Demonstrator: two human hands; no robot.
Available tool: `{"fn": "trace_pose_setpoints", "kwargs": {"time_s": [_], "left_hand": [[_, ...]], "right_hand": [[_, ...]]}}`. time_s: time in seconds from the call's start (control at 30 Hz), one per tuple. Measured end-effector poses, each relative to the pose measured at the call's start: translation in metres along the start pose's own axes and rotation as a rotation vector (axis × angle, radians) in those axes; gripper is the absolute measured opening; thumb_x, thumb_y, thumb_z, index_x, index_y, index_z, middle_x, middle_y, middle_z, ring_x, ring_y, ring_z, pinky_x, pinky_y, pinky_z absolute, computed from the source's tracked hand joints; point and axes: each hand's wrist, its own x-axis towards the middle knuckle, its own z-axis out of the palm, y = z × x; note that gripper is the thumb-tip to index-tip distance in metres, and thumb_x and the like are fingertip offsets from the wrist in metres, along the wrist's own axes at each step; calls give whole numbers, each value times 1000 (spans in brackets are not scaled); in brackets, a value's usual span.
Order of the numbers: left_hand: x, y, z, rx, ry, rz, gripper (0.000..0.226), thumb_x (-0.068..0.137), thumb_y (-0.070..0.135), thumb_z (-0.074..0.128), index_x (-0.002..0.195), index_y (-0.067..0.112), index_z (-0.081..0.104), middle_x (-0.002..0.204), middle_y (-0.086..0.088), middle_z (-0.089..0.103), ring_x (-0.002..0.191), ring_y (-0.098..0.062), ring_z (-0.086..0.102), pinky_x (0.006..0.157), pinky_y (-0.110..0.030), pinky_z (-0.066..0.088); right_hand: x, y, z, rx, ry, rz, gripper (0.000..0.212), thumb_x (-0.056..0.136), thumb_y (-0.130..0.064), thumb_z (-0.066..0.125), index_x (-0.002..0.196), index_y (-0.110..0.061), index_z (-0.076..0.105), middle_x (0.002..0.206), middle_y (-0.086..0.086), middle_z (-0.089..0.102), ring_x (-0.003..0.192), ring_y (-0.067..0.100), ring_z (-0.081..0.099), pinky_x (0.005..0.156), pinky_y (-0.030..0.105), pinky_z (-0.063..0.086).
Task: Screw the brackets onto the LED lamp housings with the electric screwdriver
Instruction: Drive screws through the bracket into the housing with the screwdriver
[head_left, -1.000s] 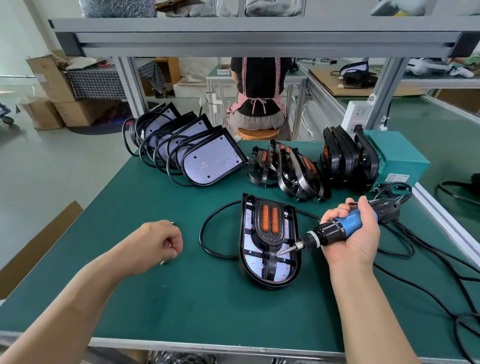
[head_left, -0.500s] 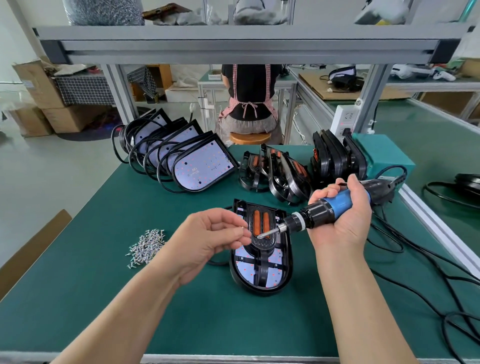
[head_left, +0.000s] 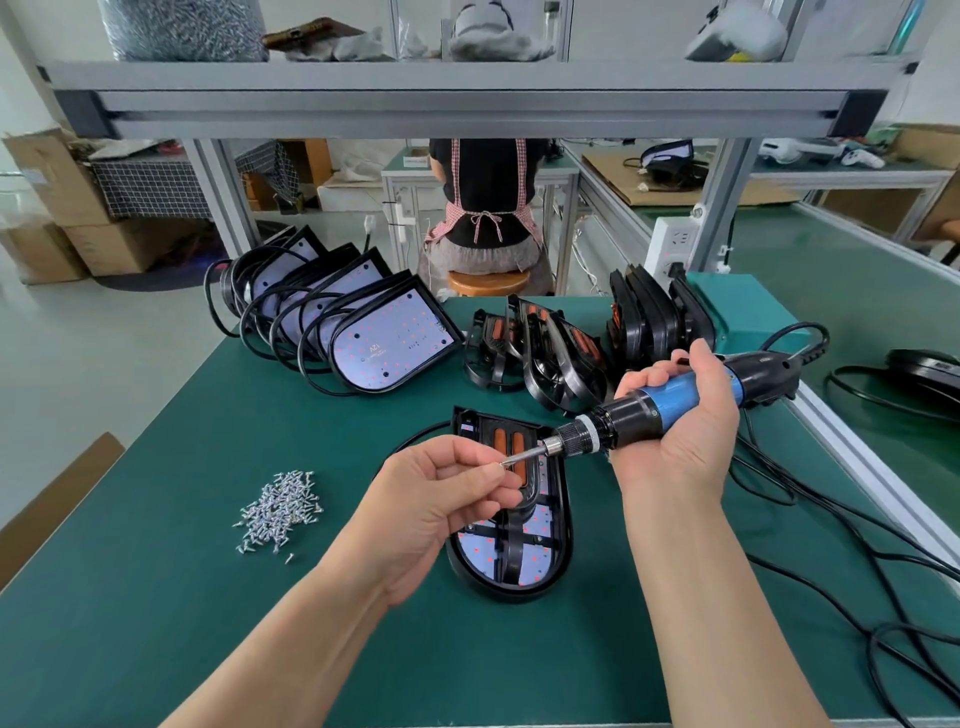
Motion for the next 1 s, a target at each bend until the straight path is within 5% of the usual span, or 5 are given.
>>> {"fn": "trace_pose_setpoints", "kwargs": {"time_s": [0.3,0.63,1.0], "left_hand": [[0,-9,11,89,160,125,14,78,1,77,75,14,76,85,-19,76,74,-22,76,63,-18,56],[-4,-30,18,590,354,584,38,88,-4,72,87,34,71,77,8,76,71,-11,74,71,-19,58],[-4,-21,26,-32,261,326,9,88,-3,66,93,3,70,91,-16,78,88,-28,77,74,-21,58]], "right_hand": [[-3,0,2,-55,8,-50,18,91,-15,71,83,-14,55,62,-4,54,50,9,51,54,23,49],[-5,5,3,-106,109,-20,17,90,-9,70,94,-13,54,59,-3,53,49,11,50,54,24,49],[-5,0,4,6,178,66,18,89,-10,72,94,-13,55,60,-3,55,48,11,54,55,24,52]]}}
